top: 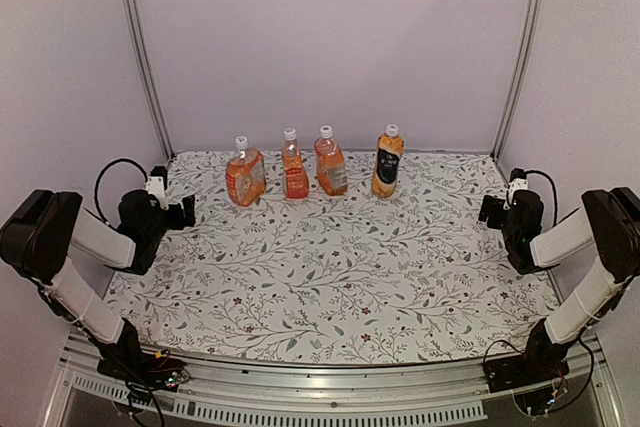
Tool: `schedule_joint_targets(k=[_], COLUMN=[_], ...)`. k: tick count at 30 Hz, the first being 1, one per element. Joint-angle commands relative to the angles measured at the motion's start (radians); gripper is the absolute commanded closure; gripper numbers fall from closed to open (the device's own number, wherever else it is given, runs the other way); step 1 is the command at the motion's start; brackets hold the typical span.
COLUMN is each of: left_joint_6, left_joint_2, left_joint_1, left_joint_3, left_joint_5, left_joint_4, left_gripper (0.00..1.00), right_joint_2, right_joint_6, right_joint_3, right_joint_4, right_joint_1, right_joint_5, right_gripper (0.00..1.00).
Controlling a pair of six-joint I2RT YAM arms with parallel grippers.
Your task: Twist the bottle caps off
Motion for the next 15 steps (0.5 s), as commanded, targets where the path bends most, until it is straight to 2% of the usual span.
schedule_joint_targets(k=[1, 3, 5, 7, 11, 13, 15], left_joint_6=[0.009, 0.01, 0.01, 0.008, 0.004, -0.009, -0.017], left_joint_2=[-0.001, -0.001, 0.002, -0.001, -0.008, -0.058, -0.086], left_joint_1=[0.003, 0.003, 0.003, 0.005, 0.005, 0.014, 0.035], left_joint_3=[0.003, 0.003, 0.005, 0.002, 0.011, 0.073, 0.201], left_joint_5=[-0.007, -0.005, -0.005, -0.005, -0.016, -0.012, 0.044], left_joint_4=[0.02, 0.021, 0.018, 0.018, -0.005, -0.157, -0.403], left_gripper=[0.0, 0.0, 0.0, 0.06, 0.03, 0.01, 0.0], right_joint_2=[-0.008, -0.016, -0.073, -0.196, -0.385, -0.452, -0.491], right_joint_6=[-0.004, -0.004, 0.003, 0.014, 0.092, 0.132, 0.159], right_joint_3=[0.015, 0.014, 0.051, 0.109, 0.191, 0.24, 0.304], right_joint_4=[-0.013, -0.018, -0.159, -0.339, -0.581, -0.695, -0.831], right_joint_1=[-0.004, -0.005, -0.005, -0.004, -0.005, -0.004, -0.003], right_joint_5=[-0.018, -0.009, 0.018, 0.027, -0.154, -0.265, -0.357], right_gripper=[0.01, 0.01, 0.01, 0.01, 0.01, 0.01, 0.01])
